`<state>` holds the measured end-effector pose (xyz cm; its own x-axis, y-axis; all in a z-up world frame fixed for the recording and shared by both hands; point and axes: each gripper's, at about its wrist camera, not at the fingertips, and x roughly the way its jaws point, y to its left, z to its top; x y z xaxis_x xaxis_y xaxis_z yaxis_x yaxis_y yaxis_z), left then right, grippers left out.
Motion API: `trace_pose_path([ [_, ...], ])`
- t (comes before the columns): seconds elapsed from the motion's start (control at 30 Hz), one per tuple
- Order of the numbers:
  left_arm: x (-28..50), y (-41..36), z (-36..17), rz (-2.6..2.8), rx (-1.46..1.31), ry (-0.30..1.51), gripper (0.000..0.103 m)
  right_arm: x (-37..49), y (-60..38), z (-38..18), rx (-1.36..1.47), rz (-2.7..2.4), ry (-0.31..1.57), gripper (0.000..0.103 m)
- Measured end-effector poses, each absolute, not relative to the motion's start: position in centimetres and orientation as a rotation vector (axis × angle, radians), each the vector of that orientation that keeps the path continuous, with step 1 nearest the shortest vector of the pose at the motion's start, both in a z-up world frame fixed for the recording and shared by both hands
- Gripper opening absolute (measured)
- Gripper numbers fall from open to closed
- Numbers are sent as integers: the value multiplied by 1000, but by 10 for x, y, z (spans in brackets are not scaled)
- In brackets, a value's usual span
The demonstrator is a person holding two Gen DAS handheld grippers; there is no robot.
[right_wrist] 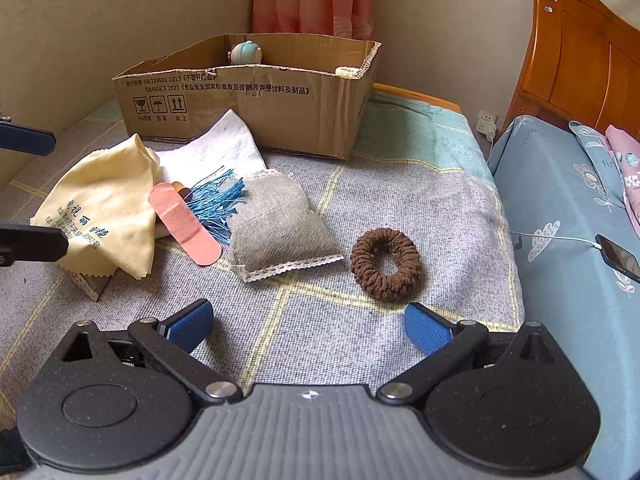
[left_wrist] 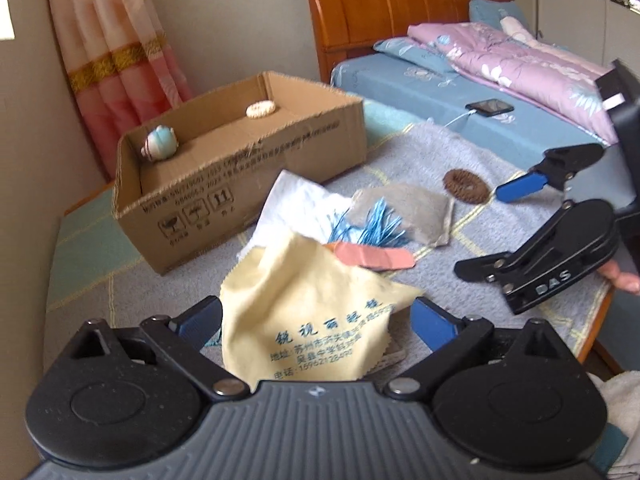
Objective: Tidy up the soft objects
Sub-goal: 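Pinch the yellow printed cloth with the left gripper and lift it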
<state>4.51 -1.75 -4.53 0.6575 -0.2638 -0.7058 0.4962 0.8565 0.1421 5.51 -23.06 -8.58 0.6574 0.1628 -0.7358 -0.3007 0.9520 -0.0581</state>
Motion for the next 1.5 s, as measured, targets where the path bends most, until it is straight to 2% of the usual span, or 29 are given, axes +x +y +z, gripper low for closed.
trace_pose_path([
  [0.3,57,-22,-58,-454,360,762,100,56,-231,-86,-180,264,812,103],
  [0.4,58,-24,-56,-462,350,751,96,57,-231,-87,-179,263,810,103],
  [0.43,58,-25,-56,-462,352,750,94,57,-231,-87,-178,263,809,103],
  [0.57,60,-28,-58,-439,359,756,67,56,-231,-87,-179,263,810,103],
  [0.63,61,-27,-58,-437,347,757,63,57,-231,-87,-178,263,809,103],
  [0.7,60,-26,-55,-424,343,751,62,57,-231,-87,-178,263,807,103],
  [0.77,59,-25,-52,-426,342,739,52,57,-231,-87,-178,264,807,103],
  [0.83,60,-24,-50,-422,337,741,50,57,-231,-87,-178,264,807,103],
  [0.9,60,-23,-48,-429,338,732,43,57,-231,-88,-177,263,807,103],
  [0.97,62,-21,-47,-433,325,740,30,56,-232,-88,-177,265,807,103],
  [1.13,66,-18,-47,-443,289,753,8,57,-232,-88,-177,264,804,103],
  [1.5,77,24,-28,-300,221,726,6,55,-232,-88,-177,265,803,103],
])
